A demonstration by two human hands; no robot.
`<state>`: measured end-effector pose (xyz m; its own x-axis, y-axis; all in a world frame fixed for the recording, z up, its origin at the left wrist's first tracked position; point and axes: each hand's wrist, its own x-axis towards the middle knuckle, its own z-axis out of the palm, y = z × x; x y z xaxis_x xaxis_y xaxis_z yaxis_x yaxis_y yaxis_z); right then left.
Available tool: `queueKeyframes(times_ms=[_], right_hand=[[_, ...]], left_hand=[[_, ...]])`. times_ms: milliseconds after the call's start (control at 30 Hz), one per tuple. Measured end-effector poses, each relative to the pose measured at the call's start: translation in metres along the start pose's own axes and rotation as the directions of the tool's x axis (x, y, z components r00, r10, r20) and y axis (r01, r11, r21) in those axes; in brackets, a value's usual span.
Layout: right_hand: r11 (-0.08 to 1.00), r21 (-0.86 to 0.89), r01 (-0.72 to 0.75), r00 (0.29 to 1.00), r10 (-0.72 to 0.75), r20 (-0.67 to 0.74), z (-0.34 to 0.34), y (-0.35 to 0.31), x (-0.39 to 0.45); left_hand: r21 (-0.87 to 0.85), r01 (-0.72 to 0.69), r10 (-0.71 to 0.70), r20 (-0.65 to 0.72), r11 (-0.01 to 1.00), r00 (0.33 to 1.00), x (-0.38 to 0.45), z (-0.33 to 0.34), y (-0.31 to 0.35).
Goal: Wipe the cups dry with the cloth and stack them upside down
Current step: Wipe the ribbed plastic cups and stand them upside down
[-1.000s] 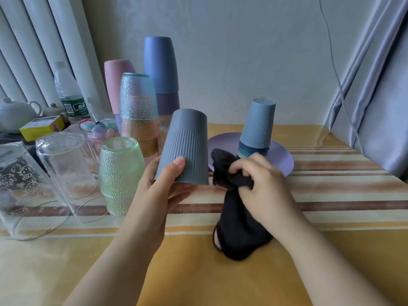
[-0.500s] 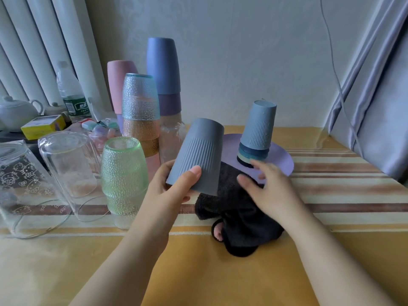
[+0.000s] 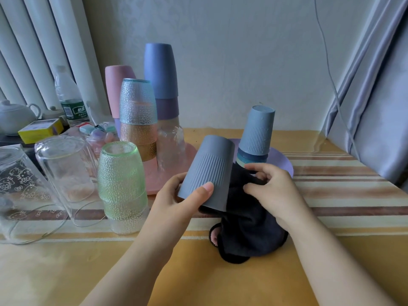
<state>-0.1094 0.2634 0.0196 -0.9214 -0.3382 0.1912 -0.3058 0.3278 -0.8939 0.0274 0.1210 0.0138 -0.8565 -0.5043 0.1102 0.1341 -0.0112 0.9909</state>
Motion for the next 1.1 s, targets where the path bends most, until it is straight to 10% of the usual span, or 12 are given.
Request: queueKeyframes(times_ms=[233,433,733,1100], right_hand=[[0.993,-0.031,-0.11,0.993,0.111,0.037,-0.01,0.0,0.002],[0.763,0.644,-0.059,0.993,-0.019,0.113,-0.009,-0.037,-0.014],[0.879,0.407,0.248,0.915,-0.35,0.199,0.046,-0.033,-0.048],[0.649,0.752,-0.115,0.97,-0.091,0.227,0.028,-0.038,-0.041]], left_hand=[[-0.032,0.0,0.0,0.001,0.999,1.0,0.0,0.003,-0.005],[0.027,-0.049,0.051,-0.067,0.998,0.996,0.0,0.005,-0.005],[0.097,-0.132,0.128,0.041,0.987,0.991,0.001,0.002,-0.003],[-0.233,0.057,0.004,0.253,0.971,0.967,0.0,0.003,-0.011]])
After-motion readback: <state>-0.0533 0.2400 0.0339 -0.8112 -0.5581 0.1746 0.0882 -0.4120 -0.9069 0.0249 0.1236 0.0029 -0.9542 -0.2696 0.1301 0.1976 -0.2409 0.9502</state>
